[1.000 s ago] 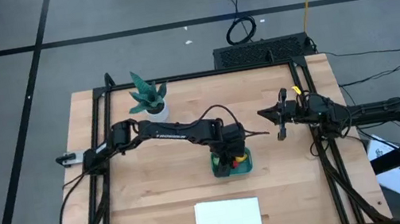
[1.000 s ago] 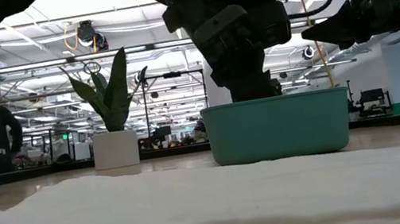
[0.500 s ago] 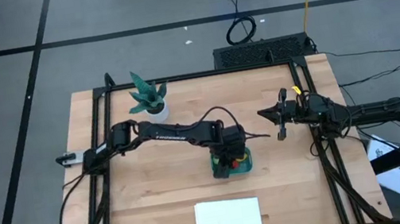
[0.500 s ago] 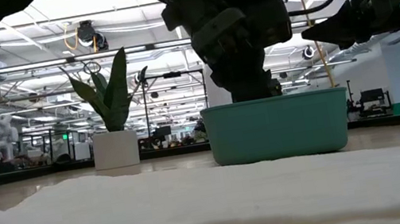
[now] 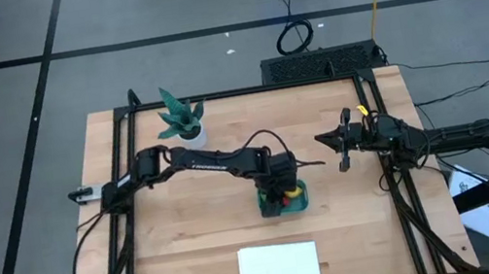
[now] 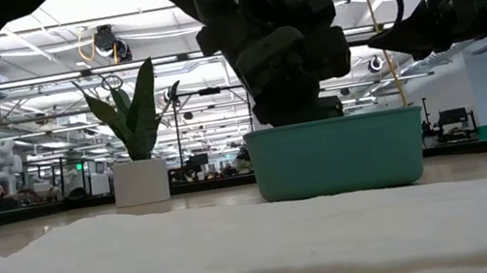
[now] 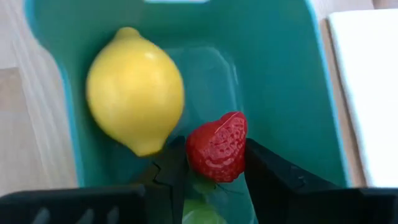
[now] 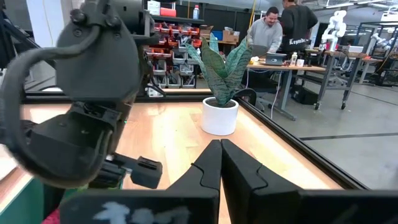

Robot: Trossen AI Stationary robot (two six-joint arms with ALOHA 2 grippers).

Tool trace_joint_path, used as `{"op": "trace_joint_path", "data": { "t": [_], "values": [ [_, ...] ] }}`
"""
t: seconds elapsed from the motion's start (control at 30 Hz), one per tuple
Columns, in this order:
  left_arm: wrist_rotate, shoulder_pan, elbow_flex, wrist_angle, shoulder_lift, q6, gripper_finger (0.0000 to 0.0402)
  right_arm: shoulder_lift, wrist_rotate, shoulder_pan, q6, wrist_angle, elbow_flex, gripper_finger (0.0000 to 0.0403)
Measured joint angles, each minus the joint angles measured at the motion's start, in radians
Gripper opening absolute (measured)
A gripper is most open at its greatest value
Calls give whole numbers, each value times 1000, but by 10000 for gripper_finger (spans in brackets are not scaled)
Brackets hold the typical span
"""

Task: Pick and placing Produce into tupperware
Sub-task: Put the strawberry into the bin

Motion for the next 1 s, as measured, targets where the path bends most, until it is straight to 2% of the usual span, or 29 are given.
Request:
{"op": "trace_joint_path", "data": {
  "t": [0.83,1.0],
  "values": [
    [-46,-4,-33,21,-2,95,127,0,0,0,0,0,0,0],
    [-49,-4,-33,19,-2,95,141,0,0,0,0,0,0,0]
  ]
}}
